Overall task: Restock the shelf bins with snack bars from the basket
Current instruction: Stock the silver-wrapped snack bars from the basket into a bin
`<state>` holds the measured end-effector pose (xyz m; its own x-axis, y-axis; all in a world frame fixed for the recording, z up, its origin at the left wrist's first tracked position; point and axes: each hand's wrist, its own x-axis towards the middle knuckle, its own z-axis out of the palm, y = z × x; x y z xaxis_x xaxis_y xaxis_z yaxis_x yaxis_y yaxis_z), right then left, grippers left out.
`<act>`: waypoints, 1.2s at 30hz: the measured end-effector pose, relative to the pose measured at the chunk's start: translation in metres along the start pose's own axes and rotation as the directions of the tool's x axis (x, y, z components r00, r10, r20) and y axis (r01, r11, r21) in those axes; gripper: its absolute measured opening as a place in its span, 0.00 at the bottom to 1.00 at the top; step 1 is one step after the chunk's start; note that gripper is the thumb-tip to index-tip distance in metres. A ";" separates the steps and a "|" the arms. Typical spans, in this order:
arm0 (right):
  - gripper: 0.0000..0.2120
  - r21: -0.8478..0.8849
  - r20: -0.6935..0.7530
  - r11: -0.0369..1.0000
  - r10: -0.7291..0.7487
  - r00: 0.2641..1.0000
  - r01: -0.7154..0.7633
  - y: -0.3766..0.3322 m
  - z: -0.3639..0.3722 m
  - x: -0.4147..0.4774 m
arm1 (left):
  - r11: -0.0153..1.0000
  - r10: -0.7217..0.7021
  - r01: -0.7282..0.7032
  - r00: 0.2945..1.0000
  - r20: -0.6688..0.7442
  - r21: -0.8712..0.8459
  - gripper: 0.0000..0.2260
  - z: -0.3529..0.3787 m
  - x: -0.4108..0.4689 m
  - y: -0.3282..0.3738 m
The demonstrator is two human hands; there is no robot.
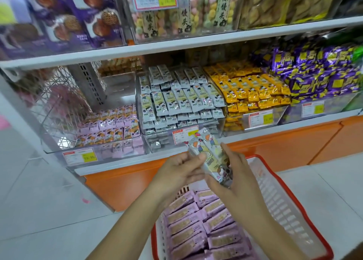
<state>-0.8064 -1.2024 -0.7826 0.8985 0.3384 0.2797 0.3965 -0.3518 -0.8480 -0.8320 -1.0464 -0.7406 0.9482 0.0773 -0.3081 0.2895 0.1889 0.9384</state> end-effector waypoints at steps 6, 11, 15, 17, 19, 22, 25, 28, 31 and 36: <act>0.23 0.103 0.057 0.994 -0.027 0.998 0.021 -0.026 -0.024 0.058 | 0.940 0.144 -0.089 0.979 -0.146 0.329 0.12 -0.003 -0.002 0.062; 0.19 0.079 0.070 0.997 -0.002 0.998 -0.004 -0.045 -0.029 0.126 | 0.899 0.237 -0.099 0.929 -0.284 0.427 0.14 -0.006 0.013 0.113; 0.21 -0.167 -0.014 0.986 -0.007 1.000 0.005 -0.046 -0.016 0.197 | 0.700 0.389 -0.031 0.854 -0.346 0.713 0.18 -0.017 0.043 0.120; 0.21 -0.312 -0.058 0.950 0.013 0.998 -0.031 -0.046 -0.006 0.227 | 0.632 0.406 0.038 0.835 -0.372 0.774 0.20 -0.031 0.059 0.120; 0.21 -0.405 -0.076 0.913 0.020 0.997 -0.049 -0.049 0.008 0.254 | 0.592 0.405 0.088 0.827 -0.390 0.801 0.21 -0.046 0.074 0.121; 0.22 -0.504 -0.038 0.863 0.011 0.999 -0.029 -0.048 0.033 0.292 | 0.567 0.412 0.068 0.840 -0.354 0.821 0.22 -0.063 0.096 0.129; 0.20 -0.542 -0.013 0.840 0.008 1.000 -0.014 -0.047 0.053 0.317 | 0.529 0.397 0.108 0.845 -0.358 0.842 0.19 -0.074 0.119 0.143; 0.21 -0.607 0.034 0.795 0.004 0.999 0.018 -0.048 0.070 0.329 | 0.476 0.368 0.163 0.855 -0.364 0.864 0.10 -0.084 0.141 0.149; 0.28 -0.623 0.172 0.782 0.134 0.976 0.002 -0.052 0.075 0.330 | 0.444 0.360 0.169 0.866 -0.348 0.880 0.11 -0.094 0.157 0.148; 0.24 -0.609 0.285 0.790 0.135 0.949 0.070 -0.061 0.062 0.314 | 0.443 0.359 0.128 0.882 -0.306 0.887 0.19 -0.108 0.162 0.145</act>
<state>-0.5605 -1.0206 -0.6714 0.8527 0.5220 0.0223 0.4909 -0.7858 -0.3763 -0.6501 -0.9005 -0.6713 0.8999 0.4357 0.0171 0.3655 -0.7752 0.5152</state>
